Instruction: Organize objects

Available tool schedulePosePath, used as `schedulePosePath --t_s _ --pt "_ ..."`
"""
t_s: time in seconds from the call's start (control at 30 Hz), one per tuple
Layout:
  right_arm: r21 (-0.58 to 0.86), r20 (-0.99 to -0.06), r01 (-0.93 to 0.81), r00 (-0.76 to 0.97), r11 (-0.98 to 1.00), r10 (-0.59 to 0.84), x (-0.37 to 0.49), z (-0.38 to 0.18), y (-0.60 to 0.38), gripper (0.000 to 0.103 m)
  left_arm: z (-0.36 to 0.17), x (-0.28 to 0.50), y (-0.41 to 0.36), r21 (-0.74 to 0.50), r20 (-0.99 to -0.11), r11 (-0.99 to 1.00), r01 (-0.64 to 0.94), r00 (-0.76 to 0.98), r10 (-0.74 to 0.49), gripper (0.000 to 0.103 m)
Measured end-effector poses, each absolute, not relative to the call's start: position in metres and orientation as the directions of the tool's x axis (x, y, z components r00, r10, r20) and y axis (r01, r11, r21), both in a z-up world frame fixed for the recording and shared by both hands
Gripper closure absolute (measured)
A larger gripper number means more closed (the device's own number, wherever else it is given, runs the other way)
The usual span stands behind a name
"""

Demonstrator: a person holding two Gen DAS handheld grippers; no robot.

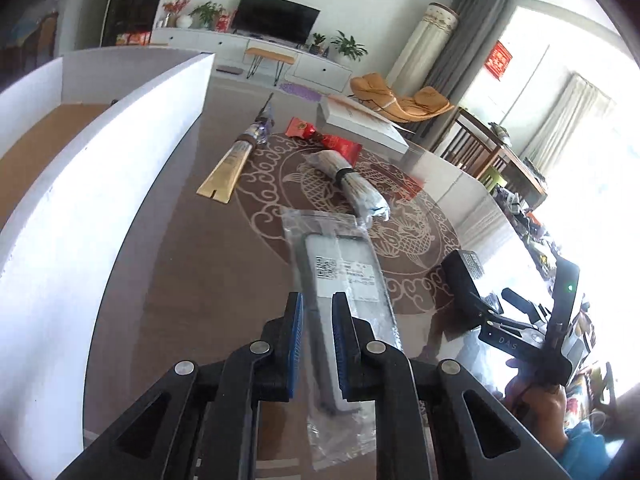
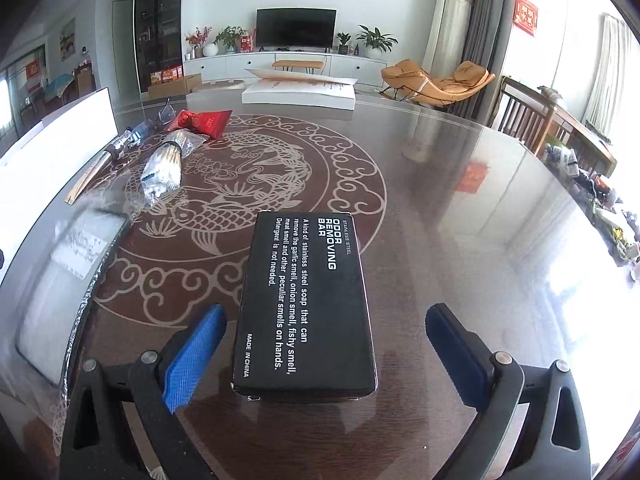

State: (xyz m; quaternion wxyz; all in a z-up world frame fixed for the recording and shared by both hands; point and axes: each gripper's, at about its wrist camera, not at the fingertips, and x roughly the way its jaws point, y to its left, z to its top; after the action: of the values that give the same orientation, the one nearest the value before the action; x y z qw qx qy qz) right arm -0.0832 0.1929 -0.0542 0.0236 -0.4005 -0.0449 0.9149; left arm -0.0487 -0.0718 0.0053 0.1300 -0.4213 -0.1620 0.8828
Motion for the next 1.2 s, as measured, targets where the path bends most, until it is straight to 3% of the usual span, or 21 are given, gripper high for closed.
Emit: schedulePosePath --t_s 0.1,0.13,0.2,0.27,0.3,0.43,0.53,0.6,0.63,0.67,0.7,1.2 --pt "-0.102 -0.730 -0.007 -0.679 -0.995 0.079 -0.083 -0.054 0.193 0.003 -0.003 -0.048 -0.083 -0.389 -0.738 -0.921 -0.028 -0.588 0.330 0.087" --pt "-0.101 -0.730 -0.007 -0.679 -0.995 0.078 -0.083 -0.054 0.193 0.003 -0.004 -0.047 -0.082 -0.392 -0.746 -0.919 -0.023 -0.577 0.333 0.081" --pt "-0.094 -0.730 -0.007 -0.679 -0.996 0.074 -0.083 -0.054 0.194 0.003 -0.005 -0.048 -0.069 -0.395 -0.762 -0.918 -0.034 -0.546 0.348 0.059" --pt "-0.087 -0.731 -0.006 -0.679 -0.996 0.068 -0.083 -0.054 0.193 0.003 -0.003 -0.049 -0.049 -0.374 -0.770 -0.926 -0.057 -0.538 0.344 0.027" --pt "-0.084 -0.731 -0.006 -0.679 -0.996 0.066 -0.083 -0.054 0.194 0.003 -0.002 -0.051 -0.041 -0.355 -0.773 -0.933 -0.063 -0.542 0.331 0.023" --pt "-0.078 -0.731 -0.004 -0.680 -0.997 0.059 -0.083 -0.054 0.194 0.003 -0.002 -0.058 0.009 -0.255 -0.804 -0.963 -0.092 -0.532 0.264 0.020" --pt "-0.073 -0.732 0.000 -0.679 -0.997 0.053 -0.083 -0.054 0.194 0.003 -0.018 -0.070 0.041 -0.084 -0.857 -0.995 -0.057 -0.506 0.101 0.020" --pt "-0.067 -0.732 0.003 -0.680 -0.998 0.047 -0.083 -0.054 0.194 0.003 -0.029 -0.073 0.047 -0.042 -0.871 -0.999 -0.013 -0.490 0.043 0.020" --pt "-0.064 -0.732 0.004 -0.680 -0.998 0.044 -0.083 -0.054 0.195 0.003 -0.033 -0.074 0.047 -0.027 -0.872 -1.000 0.002 -0.488 0.022 0.019" --pt "-0.060 -0.732 0.004 -0.680 -0.998 0.042 -0.083 -0.054 0.195 0.003 -0.037 -0.075 0.048 0.008 -0.874 -1.000 0.015 -0.485 -0.014 0.007" --pt "-0.057 -0.732 0.004 -0.680 -0.998 0.039 -0.083 -0.054 0.196 0.003 -0.040 -0.075 0.046 0.019 -0.875 -1.000 0.022 -0.483 -0.027 0.000" --pt "-0.002 -0.761 0.000 -0.648 -1.000 0.001 -0.087 -0.058 0.205 0.003 -0.042 -0.066 0.009 0.001 -0.830 -1.000 -0.024 -0.558 0.013 0.000"
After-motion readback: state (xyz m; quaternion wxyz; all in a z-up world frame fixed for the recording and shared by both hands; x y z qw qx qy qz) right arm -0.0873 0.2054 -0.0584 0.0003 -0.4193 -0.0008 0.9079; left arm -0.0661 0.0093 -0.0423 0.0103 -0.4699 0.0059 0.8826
